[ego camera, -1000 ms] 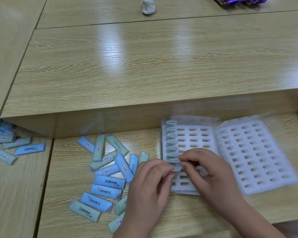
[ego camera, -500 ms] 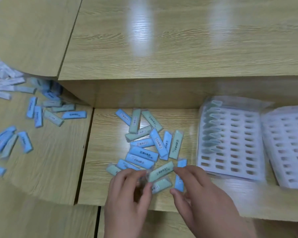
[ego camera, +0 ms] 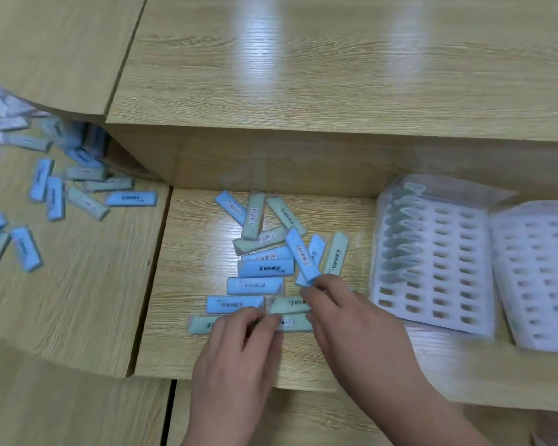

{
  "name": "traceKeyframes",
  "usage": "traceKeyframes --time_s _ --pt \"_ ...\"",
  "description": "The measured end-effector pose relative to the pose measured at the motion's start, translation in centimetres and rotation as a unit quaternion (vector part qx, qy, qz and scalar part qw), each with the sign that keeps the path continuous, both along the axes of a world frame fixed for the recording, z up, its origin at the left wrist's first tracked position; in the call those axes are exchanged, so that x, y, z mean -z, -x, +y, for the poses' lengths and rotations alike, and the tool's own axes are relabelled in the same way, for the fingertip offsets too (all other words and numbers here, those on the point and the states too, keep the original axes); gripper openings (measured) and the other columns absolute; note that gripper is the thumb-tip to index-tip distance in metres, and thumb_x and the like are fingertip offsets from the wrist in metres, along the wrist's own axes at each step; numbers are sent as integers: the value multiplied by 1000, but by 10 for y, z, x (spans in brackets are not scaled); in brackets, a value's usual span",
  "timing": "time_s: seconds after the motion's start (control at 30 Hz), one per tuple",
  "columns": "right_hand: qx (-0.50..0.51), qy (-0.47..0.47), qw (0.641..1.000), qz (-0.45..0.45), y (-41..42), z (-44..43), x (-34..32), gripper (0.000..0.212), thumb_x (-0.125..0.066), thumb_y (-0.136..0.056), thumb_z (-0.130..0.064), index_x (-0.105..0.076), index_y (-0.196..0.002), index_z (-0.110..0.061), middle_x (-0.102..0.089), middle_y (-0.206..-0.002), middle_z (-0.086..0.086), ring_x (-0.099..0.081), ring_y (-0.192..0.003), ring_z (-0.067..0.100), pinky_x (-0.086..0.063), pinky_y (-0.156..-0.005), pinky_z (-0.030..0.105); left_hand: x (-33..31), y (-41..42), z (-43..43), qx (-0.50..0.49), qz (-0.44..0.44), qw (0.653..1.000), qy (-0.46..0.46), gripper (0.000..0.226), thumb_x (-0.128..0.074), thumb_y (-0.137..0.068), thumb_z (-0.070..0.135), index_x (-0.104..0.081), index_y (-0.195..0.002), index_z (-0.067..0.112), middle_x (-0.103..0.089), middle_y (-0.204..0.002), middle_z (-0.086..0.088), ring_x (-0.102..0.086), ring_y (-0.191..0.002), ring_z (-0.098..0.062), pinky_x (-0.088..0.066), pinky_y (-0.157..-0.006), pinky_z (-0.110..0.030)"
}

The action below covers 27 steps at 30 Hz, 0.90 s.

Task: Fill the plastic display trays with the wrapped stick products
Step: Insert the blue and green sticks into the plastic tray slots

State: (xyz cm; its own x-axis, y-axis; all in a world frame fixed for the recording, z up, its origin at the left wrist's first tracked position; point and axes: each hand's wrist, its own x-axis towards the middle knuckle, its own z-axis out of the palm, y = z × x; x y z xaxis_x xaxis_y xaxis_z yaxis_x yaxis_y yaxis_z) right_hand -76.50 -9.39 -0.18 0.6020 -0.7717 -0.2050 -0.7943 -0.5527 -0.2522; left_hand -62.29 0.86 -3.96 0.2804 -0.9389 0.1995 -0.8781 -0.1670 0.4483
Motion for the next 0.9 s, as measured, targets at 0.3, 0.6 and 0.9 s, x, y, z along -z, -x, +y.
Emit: traceKeyframes --time_s 0.3,0.6,0.9 --pt "6 -42 999 -14 -13 -8 -12 19 -52 -97 -33 -50 -116 -31 -46 -113 -9 -60 -91 17 -46 -61 32 -9 -6 -11 47 -62 996 -37 35 -54 -85 40 -77 -101 18 -66 -96 -1 -49 -81 -22 -47 -44 -35" --pt "181 -116 935 -281 66 0 -35 16 -56 -80 -45 -51 -95 -45 -56 -77 -19 -53 -63 2 -41 -55 13 -21 -5 -31 48 -53 997 -18 34 -48 -86 31 -76 -91 13 -65 -90 -3 -67 -67 -30 -49 -39 -36" --pt "260 -117 857 -429 110 -27 -8 46 -64 -83 -36 -50 -127 -41 -63 -80 -8 -58 -63 12 -47 -57 15 -54 50 -68 -65 447 892 -25 19 -75 -80 25 -70 -91 39 -68 -78 1 -64 -67 -10 -54 -63 -22"
